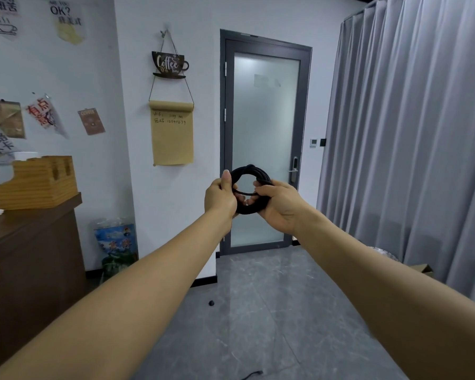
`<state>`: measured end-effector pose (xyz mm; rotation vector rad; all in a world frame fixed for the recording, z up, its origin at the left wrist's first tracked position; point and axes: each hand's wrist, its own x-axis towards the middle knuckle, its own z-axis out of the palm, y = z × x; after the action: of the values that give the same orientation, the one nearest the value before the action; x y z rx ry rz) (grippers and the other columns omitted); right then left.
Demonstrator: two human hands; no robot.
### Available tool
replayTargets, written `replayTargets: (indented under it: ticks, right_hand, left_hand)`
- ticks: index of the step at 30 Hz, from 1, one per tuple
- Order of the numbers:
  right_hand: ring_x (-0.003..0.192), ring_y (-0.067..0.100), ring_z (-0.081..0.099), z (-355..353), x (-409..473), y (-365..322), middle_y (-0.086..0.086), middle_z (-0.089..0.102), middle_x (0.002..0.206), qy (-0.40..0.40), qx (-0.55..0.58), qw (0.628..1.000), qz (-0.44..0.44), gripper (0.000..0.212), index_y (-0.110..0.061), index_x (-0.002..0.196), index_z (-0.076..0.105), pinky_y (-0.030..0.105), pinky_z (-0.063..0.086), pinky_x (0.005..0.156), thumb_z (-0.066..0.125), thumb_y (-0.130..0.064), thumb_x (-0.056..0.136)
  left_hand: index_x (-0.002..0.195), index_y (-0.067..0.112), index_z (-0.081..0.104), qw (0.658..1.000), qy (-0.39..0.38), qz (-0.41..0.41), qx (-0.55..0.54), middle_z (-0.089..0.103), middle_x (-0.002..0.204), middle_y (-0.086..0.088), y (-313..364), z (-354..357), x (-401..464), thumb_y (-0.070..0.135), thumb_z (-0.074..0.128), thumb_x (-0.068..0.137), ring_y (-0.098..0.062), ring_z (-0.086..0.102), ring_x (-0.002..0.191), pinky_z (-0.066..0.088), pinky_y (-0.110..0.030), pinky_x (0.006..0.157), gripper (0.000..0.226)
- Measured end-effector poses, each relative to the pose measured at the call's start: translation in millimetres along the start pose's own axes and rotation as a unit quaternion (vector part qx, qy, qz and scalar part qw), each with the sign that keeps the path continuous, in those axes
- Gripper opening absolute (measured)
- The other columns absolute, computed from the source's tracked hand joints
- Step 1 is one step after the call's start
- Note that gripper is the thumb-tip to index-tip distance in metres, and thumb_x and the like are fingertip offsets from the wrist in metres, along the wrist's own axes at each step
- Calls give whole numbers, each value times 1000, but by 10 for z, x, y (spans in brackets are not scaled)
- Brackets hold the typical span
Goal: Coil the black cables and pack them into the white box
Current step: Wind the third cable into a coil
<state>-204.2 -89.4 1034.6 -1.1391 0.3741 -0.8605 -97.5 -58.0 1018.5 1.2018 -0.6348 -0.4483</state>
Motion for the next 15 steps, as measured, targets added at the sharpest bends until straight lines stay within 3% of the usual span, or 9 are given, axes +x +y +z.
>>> replayTargets:
  ticks: [3,5,8,11,15]
  right_hand:
    - [63,19,47,-44,18,-1,11,47,77,30,-30,999,1,21,-3,89,52,30,44,70,37,10,93]
    - [62,19,46,-74,12,-8,12,46,77,35,-57,998,3,21,-4,90,51,32,44,73,36,10,93]
    - [61,20,49,-134,-7,-8,13,47,80,34,-69,997,4,22,-4,92,51,32,46,75,35,11,93]
    - [64,20,47,-187,5,12,13,45,81,42,-68,997,12,21,-4,94,50,33,46,76,36,11,93]
    - [69,21,50,-248,56,77,13,46,82,56,-110,992,25,20,0,109,46,31,50,71,42,9,91]
  left_hand:
    - [102,14,48,1000,-22,-18,-10,52,82,-1,-34,46,-17,42,31,101,-21,54,85,53,-38,79,33]
    - [112,11,45,998,-52,-32,-5,52,83,-4,-54,48,-20,40,34,100,-22,55,88,53,-38,83,33]
    - [105,0,53,993,-112,-47,13,55,80,-9,-102,31,-26,33,44,99,-20,57,78,53,-31,80,35]
    - [93,1,54,993,-108,-52,22,55,73,-8,-127,45,-32,27,47,99,-18,55,69,52,-31,80,27]
    - [120,4,46,996,-81,-19,42,52,83,-8,-164,62,5,23,50,98,-18,52,70,50,-39,88,29]
